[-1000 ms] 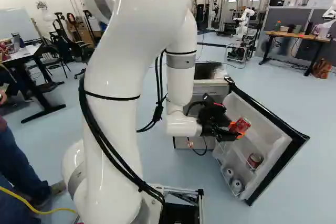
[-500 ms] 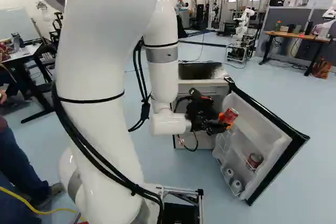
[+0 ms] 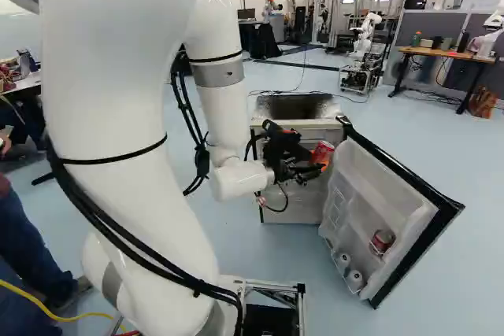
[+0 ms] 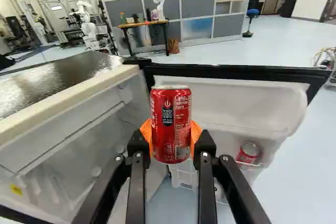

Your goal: Grab a drink from the fridge

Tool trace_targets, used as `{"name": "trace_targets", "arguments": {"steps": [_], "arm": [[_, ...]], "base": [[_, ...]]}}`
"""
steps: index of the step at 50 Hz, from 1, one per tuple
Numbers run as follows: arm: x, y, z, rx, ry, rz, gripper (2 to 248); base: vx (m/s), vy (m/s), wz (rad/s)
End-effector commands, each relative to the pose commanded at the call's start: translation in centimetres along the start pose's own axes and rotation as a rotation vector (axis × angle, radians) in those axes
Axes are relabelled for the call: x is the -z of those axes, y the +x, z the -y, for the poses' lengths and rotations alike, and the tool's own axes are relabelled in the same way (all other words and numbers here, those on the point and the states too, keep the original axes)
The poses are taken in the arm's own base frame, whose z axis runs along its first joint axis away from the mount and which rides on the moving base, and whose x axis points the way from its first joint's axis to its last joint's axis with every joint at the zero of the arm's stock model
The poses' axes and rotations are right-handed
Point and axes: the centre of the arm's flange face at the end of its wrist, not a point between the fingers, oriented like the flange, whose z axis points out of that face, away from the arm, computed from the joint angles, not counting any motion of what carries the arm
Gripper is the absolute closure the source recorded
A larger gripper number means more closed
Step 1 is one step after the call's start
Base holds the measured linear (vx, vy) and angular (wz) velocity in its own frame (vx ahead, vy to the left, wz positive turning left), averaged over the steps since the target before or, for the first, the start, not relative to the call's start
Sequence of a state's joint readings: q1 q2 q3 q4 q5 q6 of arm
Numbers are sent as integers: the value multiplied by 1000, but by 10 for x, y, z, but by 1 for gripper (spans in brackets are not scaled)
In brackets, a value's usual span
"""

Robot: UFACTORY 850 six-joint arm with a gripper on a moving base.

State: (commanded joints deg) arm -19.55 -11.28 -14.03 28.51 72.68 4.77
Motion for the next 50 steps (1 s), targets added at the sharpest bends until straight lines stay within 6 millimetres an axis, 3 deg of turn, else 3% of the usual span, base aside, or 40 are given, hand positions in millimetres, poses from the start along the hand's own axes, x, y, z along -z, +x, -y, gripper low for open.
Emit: {"name": "trace_targets", "arguments": {"steps": [20,50], "arm": [[3,17,38,9,151,-62,158],[-15,45,96,3,317,-171,158]], "base": [[0,0,0],[0,0,0]]}}
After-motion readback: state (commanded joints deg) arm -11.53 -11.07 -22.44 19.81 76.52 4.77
